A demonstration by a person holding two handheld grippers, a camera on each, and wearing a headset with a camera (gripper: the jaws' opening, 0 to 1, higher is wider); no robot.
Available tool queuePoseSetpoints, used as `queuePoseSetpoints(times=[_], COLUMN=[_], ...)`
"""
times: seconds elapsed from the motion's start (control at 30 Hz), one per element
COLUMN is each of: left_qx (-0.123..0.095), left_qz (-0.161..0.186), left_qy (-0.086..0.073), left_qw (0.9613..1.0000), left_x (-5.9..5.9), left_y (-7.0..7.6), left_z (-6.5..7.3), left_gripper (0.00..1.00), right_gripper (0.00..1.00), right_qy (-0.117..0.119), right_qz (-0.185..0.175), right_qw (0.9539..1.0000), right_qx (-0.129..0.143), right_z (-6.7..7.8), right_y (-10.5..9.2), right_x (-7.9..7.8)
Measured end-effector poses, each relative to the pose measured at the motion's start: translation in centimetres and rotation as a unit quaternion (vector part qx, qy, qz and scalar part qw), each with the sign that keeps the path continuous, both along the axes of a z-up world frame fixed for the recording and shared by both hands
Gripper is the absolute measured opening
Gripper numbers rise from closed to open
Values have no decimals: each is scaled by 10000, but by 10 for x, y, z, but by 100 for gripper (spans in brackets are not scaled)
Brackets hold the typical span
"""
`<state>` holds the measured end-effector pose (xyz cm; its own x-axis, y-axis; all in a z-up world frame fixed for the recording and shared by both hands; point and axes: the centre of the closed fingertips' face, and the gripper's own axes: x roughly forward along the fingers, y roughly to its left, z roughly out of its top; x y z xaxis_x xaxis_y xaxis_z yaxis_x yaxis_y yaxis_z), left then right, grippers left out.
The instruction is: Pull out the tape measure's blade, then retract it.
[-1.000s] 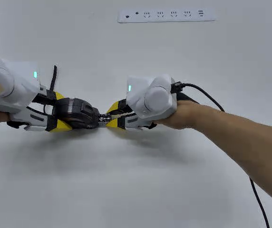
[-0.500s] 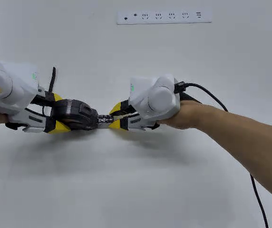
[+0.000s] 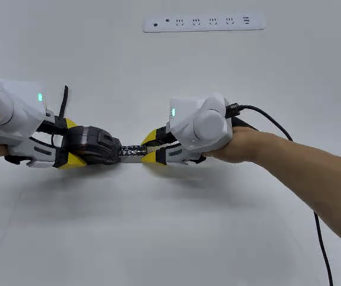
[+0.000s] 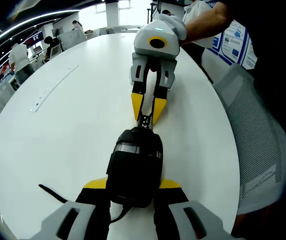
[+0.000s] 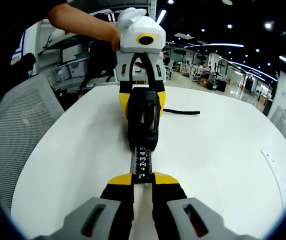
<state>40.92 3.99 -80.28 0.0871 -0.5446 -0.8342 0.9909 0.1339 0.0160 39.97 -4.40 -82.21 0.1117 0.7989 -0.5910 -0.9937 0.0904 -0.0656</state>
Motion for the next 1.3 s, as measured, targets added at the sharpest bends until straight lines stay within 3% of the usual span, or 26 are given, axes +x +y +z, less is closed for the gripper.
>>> queuePoseSetpoints(times=[1.3], left_qx=[-27], left_qz=[-32], left_qy=[10], left_qw=[10000], left_x=[-1], left_y=[1], left_z=[-1], left_gripper=[30], right_gripper=[12], right_qy=[23], right_qz=[19], right_qw=[10000], right_qx=[-19], right_z=[4], right_y=[-35], right_x=[-7])
